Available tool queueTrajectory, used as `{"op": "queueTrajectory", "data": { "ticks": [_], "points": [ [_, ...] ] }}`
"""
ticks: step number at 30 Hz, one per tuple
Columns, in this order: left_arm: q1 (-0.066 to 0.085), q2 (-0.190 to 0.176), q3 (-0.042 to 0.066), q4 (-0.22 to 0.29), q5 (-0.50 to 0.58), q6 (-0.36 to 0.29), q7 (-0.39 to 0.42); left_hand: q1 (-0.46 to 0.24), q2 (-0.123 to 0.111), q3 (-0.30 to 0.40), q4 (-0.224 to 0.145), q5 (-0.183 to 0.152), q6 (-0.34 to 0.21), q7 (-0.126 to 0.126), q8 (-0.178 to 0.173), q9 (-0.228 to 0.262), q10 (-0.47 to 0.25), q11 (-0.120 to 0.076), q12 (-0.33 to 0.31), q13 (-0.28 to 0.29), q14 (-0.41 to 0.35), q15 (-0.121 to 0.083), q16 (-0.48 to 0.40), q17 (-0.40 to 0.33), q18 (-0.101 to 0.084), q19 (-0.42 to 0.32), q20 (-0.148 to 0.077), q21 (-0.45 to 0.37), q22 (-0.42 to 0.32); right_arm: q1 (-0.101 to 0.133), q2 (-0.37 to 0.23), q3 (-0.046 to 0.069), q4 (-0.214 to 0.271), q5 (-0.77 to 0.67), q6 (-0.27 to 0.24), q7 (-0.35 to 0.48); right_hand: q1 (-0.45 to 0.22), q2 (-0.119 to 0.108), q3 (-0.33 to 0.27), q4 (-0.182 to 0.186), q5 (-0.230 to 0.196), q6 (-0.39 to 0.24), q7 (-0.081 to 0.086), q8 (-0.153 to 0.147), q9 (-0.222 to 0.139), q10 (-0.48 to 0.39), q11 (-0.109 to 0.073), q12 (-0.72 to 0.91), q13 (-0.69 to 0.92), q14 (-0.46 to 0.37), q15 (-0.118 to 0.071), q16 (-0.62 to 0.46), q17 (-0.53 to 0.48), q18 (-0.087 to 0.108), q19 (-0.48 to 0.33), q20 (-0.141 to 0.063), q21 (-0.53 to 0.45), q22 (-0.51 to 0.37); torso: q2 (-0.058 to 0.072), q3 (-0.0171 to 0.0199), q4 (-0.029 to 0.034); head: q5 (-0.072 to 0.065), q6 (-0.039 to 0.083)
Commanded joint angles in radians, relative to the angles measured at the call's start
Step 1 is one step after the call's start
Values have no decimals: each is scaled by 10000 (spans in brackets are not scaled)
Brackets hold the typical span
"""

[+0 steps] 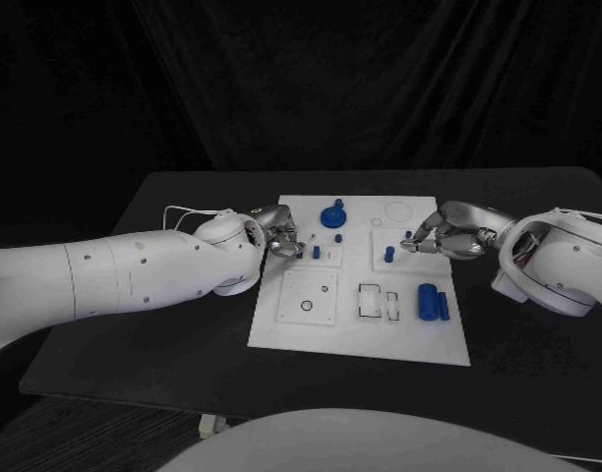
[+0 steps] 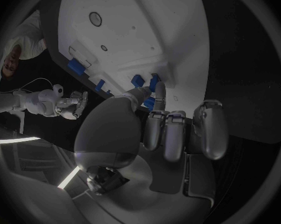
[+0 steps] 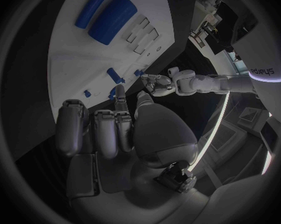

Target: Assemble the parts on the task board

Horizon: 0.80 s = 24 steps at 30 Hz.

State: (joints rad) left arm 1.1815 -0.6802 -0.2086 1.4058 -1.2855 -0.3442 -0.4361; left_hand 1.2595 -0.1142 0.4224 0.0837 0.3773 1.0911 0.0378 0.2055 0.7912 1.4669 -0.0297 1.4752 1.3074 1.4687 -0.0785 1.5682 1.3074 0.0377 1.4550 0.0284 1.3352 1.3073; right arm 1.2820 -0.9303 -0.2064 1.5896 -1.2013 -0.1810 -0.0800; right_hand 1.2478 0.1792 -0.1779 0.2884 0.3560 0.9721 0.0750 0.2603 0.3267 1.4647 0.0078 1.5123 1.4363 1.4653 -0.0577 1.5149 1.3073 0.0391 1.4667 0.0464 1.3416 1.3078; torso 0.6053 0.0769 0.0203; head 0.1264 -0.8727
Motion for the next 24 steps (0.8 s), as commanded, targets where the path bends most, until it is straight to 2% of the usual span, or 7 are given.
{"op": "queueTrajectory", "data": {
  "ticks": [1,24],
  "points": [
    [-86,68,-38,14,-57,424,-46,80,-16,286,-346,10,-4,-53,-55,5,456,-89,-48,1910,1021,-68,26,2634,177,-71,-1,-67,1879,-29,8,6,19,-11,-101,-89,54,27,-52,-23,35,52,18,-13,-16,362,-86,-44,-40,735,-53,-49,1384,172,-56,21,-47,1882,-8,1,-6,13,1],
    [-122,201,-38,-31,-69,1063,-332,132,-6,320,-403,17,-30,-32,-69,22,436,-78,-83,1885,1021,-66,26,2634,190,-96,0,-133,1861,-38,6,6,6,-11,-70,-85,62,24,-56,-25,40,49,18,-16,-17,363,-86,-43,-38,735,-54,-49,1384,174,-61,20,-60,1878,-6,0,-6,-7,1]
  ]
}}
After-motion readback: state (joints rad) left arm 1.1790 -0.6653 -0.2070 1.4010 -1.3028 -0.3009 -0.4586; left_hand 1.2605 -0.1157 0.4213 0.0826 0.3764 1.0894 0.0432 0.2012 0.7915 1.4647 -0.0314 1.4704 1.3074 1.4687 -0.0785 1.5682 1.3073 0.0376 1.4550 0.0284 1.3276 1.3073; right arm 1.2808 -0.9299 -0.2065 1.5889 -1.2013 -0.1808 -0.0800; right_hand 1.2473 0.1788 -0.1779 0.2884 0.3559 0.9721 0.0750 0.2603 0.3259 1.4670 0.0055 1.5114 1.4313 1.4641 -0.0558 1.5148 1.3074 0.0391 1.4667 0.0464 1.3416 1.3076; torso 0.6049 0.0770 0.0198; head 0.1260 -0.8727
